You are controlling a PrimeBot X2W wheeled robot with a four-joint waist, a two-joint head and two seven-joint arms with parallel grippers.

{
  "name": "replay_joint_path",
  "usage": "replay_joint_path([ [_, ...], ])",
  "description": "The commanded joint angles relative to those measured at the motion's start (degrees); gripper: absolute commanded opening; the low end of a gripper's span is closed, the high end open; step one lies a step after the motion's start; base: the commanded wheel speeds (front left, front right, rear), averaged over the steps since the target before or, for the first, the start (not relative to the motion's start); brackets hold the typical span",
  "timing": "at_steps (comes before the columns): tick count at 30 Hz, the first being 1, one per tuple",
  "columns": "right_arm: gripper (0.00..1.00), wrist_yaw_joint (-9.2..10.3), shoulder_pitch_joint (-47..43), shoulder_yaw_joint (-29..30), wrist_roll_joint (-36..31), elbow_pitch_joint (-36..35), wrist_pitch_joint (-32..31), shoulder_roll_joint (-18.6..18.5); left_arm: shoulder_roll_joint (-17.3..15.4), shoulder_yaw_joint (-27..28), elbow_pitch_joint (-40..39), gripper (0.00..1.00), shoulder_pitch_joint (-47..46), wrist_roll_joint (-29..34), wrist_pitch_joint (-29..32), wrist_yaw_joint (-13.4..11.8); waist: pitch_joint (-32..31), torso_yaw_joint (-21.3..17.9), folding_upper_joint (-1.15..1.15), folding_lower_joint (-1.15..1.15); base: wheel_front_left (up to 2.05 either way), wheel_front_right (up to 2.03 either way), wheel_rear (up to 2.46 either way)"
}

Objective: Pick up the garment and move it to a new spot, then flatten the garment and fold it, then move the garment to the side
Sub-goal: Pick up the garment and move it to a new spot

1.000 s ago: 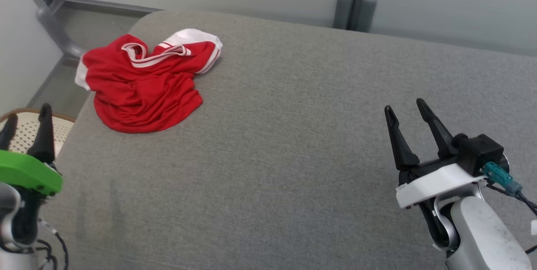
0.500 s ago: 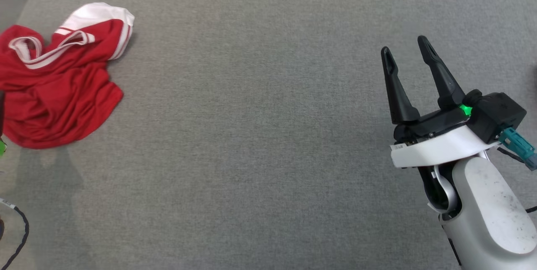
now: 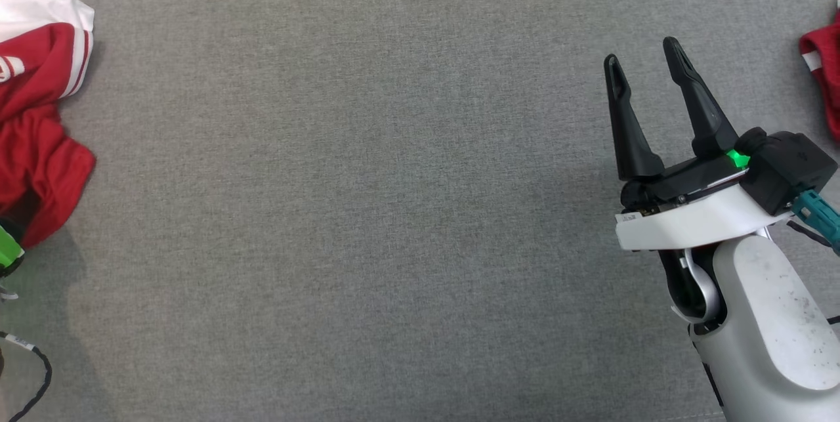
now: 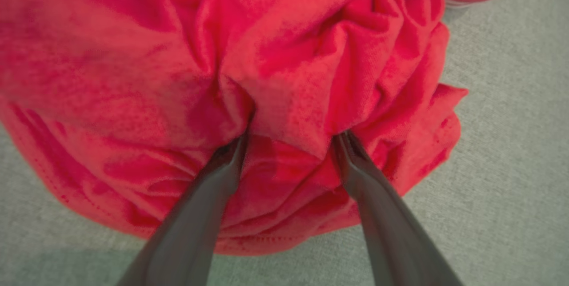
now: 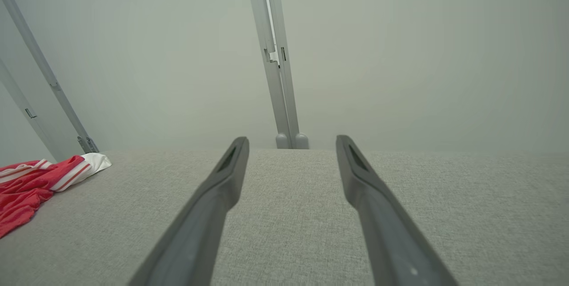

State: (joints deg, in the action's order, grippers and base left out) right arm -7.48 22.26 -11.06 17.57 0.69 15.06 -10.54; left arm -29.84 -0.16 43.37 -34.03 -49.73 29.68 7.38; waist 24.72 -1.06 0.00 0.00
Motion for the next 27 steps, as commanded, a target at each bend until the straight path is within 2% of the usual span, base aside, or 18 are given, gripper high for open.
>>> replay_joint_path([
  [1, 1.00, -0.02, 0.31, -0.05, 0.20, 0.18, 0.15, 0.04, 2.12, -1.72, 1.28, 0.65, 0.58, -0.84, 1.03, 0.15, -0.03, -0.55, 0.00, 0.00, 0.00, 0.00, 0.00],
  [2, 1.00, -0.03, 0.17, -0.03, 0.18, 0.31, 0.15, 0.09, 1.72, -2.26, 0.66, 0.28, 0.48, -1.23, 0.58, 0.15, -0.27, -0.62, 0.00, 0.00, 0.00, 0.00, 0.00],
  [3, 1.00, -0.02, 0.03, 0.02, 0.14, 0.40, 0.15, 0.18, 1.20, -2.41, 0.29, 0.00, 0.47, -1.47, -0.17, 0.15, -0.54, -0.67, 0.00, 0.00, 0.00, 0.00, 0.00],
  [11, 1.00, -0.03, -0.93, -0.31, -0.67, 1.48, 0.15, 1.53, -5.55, -6.74, -4.80, 0.00, -2.08, -0.95, -6.92, 0.14, -4.03, -0.89, 0.00, 0.00, 0.00, 0.00, 0.00],
  [17, 1.00, -0.03, -2.53, -0.11, -0.03, 2.63, 0.15, 2.88, -8.44, -12.12, -11.35, 0.00, -4.30, -0.19, -9.38, 0.15, -8.84, -1.57, 0.00, 0.00, 0.00, 0.00, 0.00],
  [22, 1.00, -0.03, -4.10, 0.62, 0.40, 3.43, 0.15, 3.60, -10.03, -16.37, -19.58, 0.00, -5.82, 0.78, -9.96, 0.15, -13.03, -3.06, 0.00, 0.00, 0.00, 0.00, 0.00],
  [27, 1.00, -0.02, -5.14, 1.15, 0.41, 3.60, 0.15, 4.24, -8.91, -19.71, -28.70, 0.00, -6.43, 0.28, -8.96, 0.15, -16.03, -5.67, 0.00, 0.00, 0.00, 0.00, 0.00],
])
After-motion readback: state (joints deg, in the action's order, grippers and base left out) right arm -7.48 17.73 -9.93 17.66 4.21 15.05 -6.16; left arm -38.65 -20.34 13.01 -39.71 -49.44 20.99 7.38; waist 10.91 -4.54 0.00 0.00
